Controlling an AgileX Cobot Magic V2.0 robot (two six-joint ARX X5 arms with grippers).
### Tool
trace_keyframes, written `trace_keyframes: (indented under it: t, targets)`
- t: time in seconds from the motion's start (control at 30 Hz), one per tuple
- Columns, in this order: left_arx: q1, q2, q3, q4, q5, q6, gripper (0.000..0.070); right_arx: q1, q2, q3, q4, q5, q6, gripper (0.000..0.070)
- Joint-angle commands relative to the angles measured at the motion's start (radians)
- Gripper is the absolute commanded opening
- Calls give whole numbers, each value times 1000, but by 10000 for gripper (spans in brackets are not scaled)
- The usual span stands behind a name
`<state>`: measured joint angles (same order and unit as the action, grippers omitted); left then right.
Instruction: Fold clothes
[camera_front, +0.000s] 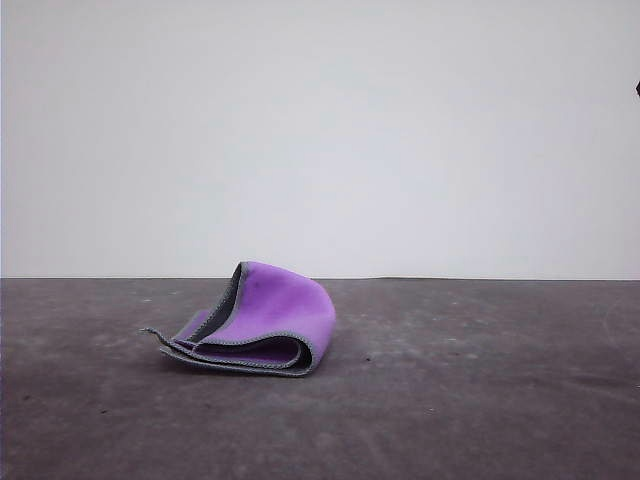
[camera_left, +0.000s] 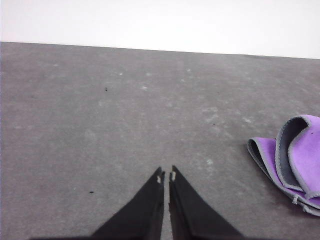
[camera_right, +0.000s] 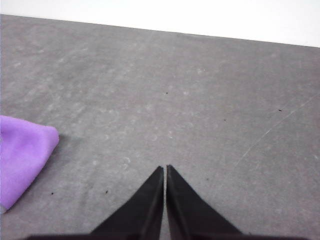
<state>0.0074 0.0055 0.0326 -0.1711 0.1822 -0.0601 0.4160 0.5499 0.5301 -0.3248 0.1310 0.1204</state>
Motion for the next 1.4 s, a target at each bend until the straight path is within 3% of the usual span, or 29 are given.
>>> trace_keyframes:
  t: [0.0, 0.4, 0.53, 0.67, 0.9, 1.03, 1.37]
  targets:
    - [2, -2, -20, -6, -2, 7, 1, 5, 3, 5, 10, 1, 3, 0]
    - [2, -2, -20, -6, -2, 6, 1, 5, 3, 5, 10, 1, 3, 0]
    - [2, -2, -20, -6, -2, 7, 1, -7, -15, 4, -2, 5, -89, 0]
    - [2, -2, -20, -6, -2, 7, 1, -99, -125, -47, -22, -71, -209, 0]
    - [2, -2, -20, -6, -2, 6, 1, -309, -372, -272, 16, -225, -229, 0]
    - [2, -2, -20, -5, -2, 7, 1, -358, -443, -359, 46, -313, -231, 0]
    - [2, -2, -20, -5, -2, 6, 1, -396, -549, -487, 75, -341, -225, 0]
